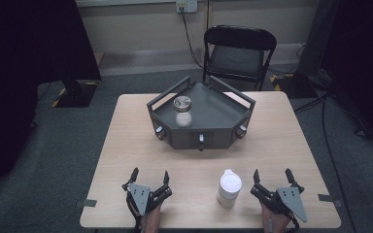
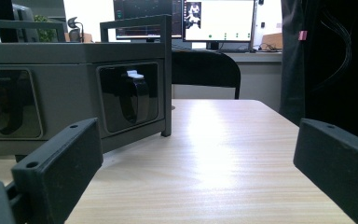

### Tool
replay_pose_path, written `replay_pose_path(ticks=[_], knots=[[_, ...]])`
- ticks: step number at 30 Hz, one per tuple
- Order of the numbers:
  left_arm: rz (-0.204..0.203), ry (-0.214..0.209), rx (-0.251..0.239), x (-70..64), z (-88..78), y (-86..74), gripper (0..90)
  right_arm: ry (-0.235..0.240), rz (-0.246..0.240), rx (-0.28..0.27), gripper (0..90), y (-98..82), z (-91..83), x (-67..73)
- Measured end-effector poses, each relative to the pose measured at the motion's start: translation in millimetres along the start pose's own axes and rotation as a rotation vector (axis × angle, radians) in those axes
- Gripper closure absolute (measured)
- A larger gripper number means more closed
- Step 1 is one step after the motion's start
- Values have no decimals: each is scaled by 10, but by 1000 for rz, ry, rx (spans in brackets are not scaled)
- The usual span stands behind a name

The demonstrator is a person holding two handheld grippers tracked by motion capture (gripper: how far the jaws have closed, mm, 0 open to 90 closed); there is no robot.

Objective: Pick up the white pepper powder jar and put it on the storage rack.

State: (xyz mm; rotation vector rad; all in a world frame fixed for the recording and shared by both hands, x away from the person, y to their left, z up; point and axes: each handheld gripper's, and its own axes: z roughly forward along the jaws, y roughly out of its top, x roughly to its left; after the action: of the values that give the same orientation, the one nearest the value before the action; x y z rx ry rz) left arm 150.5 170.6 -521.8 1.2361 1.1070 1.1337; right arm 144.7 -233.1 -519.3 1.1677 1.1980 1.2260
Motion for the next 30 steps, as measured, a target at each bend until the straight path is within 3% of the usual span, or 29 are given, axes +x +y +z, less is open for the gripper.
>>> replay_pose_path(ticks=[12,18,24,30], knots=[[-1,-1,1,2,3,3,2,53,17,13,0,26,12,-102],[-1,6,1,-7,3,3,1,61,-1,2,0,80,-27,-98],[-1,7,1,-9,3,3,1,79,10,-65,0,248,-144,-90],[-1,11,1,-15,3,3,1,132,33,-113,0,432,-228,-22]])
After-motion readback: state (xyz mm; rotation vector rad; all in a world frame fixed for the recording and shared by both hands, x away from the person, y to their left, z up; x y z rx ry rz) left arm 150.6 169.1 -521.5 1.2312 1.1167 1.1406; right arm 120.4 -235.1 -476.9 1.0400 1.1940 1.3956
